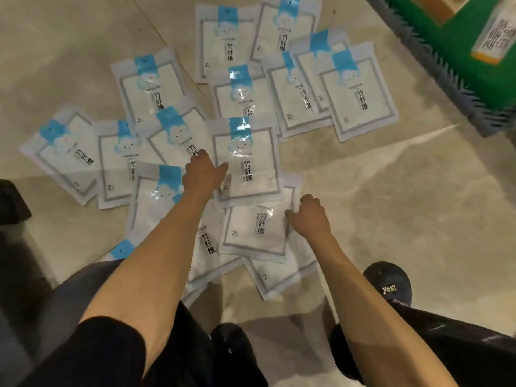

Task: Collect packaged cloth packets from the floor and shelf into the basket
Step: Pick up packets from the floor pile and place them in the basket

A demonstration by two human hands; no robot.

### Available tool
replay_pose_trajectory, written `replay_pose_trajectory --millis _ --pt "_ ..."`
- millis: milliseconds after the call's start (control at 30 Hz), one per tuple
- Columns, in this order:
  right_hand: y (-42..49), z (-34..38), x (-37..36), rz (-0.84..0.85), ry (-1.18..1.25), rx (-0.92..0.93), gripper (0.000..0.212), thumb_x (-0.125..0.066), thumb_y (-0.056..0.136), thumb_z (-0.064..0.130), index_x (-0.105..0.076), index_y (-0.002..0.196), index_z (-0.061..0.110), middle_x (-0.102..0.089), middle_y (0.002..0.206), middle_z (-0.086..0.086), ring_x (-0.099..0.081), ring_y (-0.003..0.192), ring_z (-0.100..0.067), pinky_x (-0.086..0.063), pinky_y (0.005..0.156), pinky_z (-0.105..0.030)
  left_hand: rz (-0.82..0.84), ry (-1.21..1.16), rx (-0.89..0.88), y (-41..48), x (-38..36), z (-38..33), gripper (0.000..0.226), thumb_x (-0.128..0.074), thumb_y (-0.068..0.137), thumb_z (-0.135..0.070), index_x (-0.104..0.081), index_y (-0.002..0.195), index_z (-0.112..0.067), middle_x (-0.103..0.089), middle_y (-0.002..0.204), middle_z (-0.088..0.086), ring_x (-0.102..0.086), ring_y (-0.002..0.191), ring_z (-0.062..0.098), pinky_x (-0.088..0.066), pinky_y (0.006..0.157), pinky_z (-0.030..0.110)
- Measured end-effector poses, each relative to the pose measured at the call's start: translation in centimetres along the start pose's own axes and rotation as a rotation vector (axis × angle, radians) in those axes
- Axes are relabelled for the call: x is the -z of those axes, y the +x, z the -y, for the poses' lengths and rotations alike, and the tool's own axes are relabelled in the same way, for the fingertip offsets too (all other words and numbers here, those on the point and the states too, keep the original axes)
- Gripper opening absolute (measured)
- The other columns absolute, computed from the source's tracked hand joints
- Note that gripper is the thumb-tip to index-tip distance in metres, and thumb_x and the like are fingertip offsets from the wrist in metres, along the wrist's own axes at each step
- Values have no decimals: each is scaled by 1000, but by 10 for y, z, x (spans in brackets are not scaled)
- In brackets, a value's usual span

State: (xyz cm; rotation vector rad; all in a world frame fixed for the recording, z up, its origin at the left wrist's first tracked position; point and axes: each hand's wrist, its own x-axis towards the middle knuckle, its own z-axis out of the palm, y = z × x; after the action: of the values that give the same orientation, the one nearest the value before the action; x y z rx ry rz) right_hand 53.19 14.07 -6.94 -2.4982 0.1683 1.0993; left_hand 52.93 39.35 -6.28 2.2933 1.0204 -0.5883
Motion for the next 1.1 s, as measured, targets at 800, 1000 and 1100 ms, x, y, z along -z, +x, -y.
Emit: replay_pose_trajectory --millis 800,1000,1100 --pt "16 -10 -53 -202 459 -125 56 -82 81 27 -45 117 6 -59 107 -8 -60 96 -28 -42 74 -32 -171 -723 231 32 -35 5 46 -85 77 -27 -56 107 -5 -65 110 7 -63 101 27 -53 92 39" --pt "15 -18 -43 -28 814 -199 16 -80 81 13 -68 91 10 -73 102 -14 -70 86 -27 -59 82 -42 -171 -898 211 16 -12 6 46 -77 87 -19 -51 124 -9 -63 119 3 -62 102 22 -53 79 29" --pt "-6 -20 -22 -7 906 -214 10 -78 84 10 -71 91 7 -74 90 -11 -70 76 -23 -60 71 -35 -151 -978 216 -4 10 8 46 -77 88 -13 -53 127 -9 -64 114 1 -64 96 19 -50 64 21"
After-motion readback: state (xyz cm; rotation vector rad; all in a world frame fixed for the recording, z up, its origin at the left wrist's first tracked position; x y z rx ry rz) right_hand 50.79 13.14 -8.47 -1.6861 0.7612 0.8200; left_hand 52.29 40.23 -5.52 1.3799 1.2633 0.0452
